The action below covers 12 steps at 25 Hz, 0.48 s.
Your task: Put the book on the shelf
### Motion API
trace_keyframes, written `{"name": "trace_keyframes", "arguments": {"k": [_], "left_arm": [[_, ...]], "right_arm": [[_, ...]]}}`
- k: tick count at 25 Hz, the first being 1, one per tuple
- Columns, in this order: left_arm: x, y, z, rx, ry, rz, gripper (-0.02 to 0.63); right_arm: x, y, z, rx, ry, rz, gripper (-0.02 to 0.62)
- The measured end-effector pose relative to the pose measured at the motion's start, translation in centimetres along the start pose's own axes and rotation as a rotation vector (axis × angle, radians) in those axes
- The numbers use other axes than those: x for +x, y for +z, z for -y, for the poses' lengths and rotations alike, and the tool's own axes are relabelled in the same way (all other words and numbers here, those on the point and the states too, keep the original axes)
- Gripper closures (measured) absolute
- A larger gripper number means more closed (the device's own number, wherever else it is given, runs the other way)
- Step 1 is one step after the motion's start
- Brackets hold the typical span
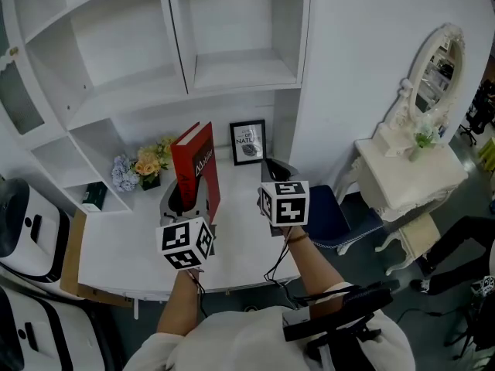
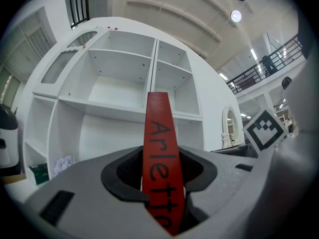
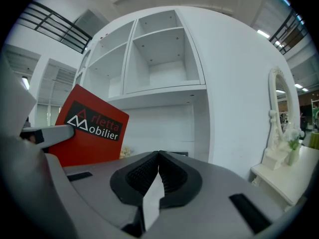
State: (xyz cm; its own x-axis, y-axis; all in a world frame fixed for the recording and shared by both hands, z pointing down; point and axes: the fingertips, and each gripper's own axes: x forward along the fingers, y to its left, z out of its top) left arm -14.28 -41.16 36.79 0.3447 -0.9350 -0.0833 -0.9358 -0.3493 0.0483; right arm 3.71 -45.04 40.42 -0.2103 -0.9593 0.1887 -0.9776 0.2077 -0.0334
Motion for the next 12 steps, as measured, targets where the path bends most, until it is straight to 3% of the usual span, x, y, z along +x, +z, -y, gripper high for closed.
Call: {"name": "trace_keyframes", "arguments": {"k": [12], "left_arm": [[0.1, 0.7, 1.2, -0.008, 0.017, 0.017, 0.434]], "right_arm": [[-0.2, 0.8, 1.2, -0.024, 0.015, 0.003, 0.574]]}}
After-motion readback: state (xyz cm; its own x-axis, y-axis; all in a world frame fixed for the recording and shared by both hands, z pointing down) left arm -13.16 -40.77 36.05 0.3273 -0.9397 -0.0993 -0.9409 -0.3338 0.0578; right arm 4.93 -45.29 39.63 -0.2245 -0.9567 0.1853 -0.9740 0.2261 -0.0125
